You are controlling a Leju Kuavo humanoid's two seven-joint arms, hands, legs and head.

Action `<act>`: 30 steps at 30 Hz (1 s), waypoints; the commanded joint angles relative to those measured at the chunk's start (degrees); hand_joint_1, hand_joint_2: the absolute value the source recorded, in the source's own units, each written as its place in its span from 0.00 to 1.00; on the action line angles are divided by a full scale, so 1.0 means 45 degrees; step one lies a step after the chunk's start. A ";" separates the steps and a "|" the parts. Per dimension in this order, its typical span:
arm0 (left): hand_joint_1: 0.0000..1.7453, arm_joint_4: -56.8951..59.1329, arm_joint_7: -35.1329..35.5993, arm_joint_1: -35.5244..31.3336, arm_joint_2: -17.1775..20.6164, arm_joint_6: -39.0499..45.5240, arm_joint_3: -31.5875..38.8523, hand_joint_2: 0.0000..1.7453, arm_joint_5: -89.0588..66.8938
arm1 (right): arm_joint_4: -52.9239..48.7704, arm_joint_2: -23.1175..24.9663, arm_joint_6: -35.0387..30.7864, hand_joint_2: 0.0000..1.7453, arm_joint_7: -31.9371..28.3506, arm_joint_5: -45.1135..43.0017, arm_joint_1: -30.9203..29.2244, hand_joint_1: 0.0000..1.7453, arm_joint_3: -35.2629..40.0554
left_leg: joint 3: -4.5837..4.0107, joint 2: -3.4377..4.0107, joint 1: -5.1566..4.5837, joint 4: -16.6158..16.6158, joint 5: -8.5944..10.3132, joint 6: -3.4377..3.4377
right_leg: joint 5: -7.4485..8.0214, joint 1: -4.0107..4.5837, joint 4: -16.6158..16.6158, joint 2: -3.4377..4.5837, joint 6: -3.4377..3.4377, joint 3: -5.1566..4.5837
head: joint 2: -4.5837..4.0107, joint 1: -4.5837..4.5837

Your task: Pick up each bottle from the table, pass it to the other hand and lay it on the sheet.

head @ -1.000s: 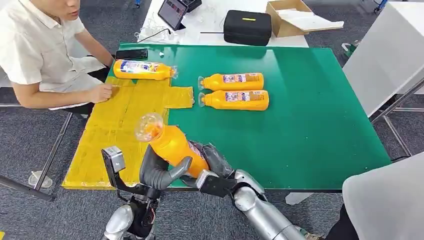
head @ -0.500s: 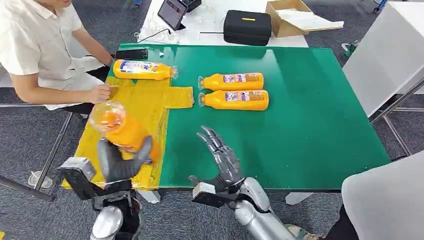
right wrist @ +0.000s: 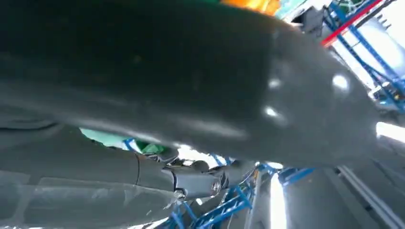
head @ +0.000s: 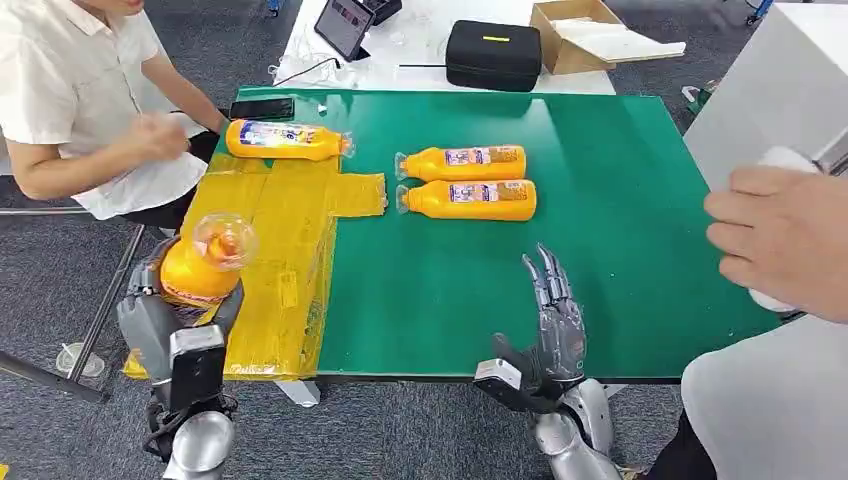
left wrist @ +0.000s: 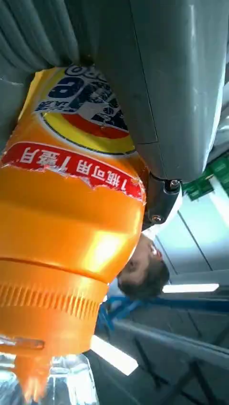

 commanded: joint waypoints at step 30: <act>0.00 1.1883 0.4174 -0.5519 0.1818 -0.5643 -0.3367 1.00 -0.3372 | 0.2770 0.0179 -0.0025 0.00 -0.0486 -0.1138 -0.1585 0.00 0.1547 | 0.0067 0.0035 0.0002 -0.0013 0.0035 -0.0008 | 0.0031 0.0004 0.0005 0.0026 -0.0045 0.0062 | 0.0000 -0.0005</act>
